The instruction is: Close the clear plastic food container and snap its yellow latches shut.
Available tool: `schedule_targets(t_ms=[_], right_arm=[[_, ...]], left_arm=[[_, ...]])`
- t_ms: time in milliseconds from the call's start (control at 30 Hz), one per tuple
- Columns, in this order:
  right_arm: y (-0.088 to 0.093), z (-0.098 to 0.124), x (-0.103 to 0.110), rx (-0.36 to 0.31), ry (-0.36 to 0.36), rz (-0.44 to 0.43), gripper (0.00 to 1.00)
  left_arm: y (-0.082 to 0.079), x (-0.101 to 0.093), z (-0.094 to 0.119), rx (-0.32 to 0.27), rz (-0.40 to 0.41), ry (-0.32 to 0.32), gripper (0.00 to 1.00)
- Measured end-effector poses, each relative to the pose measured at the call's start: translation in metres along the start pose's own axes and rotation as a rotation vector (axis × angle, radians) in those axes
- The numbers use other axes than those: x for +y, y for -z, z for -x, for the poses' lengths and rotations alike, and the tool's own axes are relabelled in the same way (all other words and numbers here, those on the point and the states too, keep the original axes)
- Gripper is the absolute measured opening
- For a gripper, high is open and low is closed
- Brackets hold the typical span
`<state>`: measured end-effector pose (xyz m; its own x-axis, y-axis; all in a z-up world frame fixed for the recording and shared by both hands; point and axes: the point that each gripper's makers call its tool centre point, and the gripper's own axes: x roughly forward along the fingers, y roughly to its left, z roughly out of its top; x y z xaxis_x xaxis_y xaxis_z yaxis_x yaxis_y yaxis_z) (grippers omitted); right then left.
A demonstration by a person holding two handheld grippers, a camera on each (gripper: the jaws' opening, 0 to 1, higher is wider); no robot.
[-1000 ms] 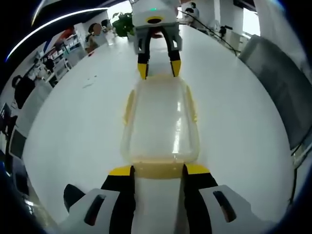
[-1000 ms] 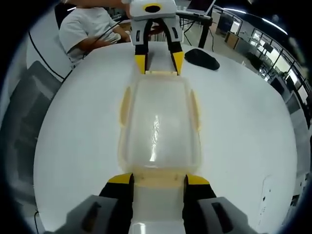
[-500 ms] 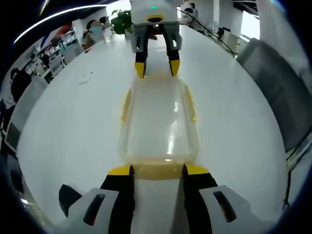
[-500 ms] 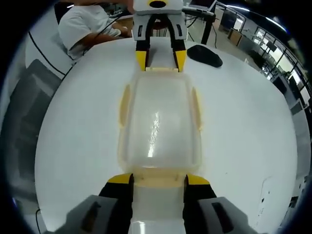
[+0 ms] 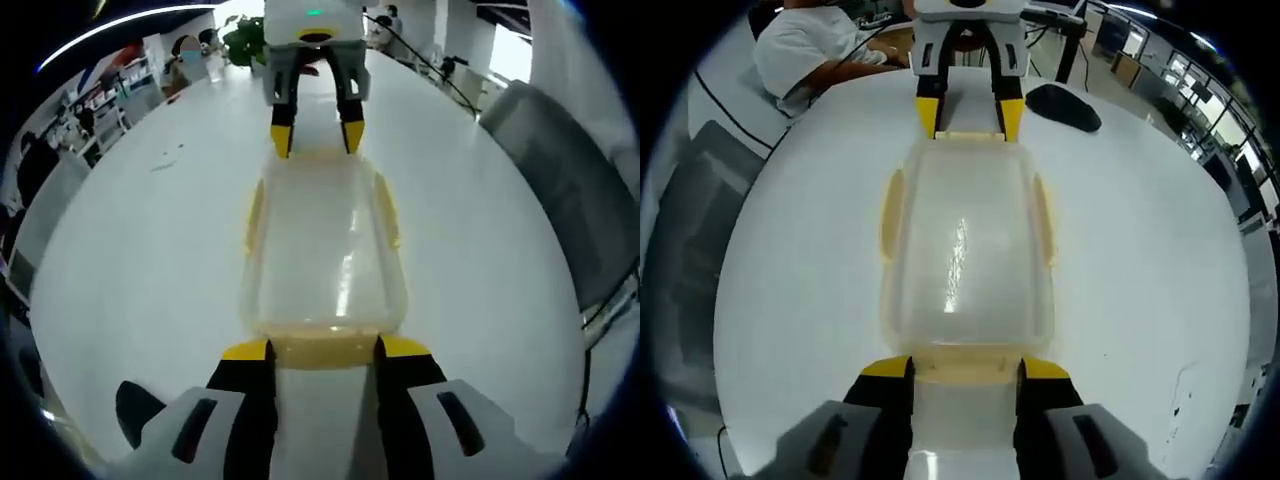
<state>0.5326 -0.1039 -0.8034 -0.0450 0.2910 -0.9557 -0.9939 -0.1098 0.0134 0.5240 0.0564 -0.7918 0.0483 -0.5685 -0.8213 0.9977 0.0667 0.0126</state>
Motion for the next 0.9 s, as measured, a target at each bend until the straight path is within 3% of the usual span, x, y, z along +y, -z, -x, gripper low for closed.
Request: schedule_targets(t_ms=[600,700,900], right_arm=[[0.0017,-0.0005,-0.0009,-0.003,-0.007,0.019,0.38],[0.0016,-0.0005,-0.0007,-0.006,-0.006,0.017,0.38],[0.0009,-0.001,-0.0006,0.023,0.002,0.012,0.36]], left_arm=[[-0.0004,-0.0019,-0.0034,0.022,0.048,-0.021,0.37],[0.0001,0.0001,-0.0047,0.06,0.057,-0.026,0.37],[0.0034,0.0002,-0.0045,0.074,0.052,-0.028,0.35]])
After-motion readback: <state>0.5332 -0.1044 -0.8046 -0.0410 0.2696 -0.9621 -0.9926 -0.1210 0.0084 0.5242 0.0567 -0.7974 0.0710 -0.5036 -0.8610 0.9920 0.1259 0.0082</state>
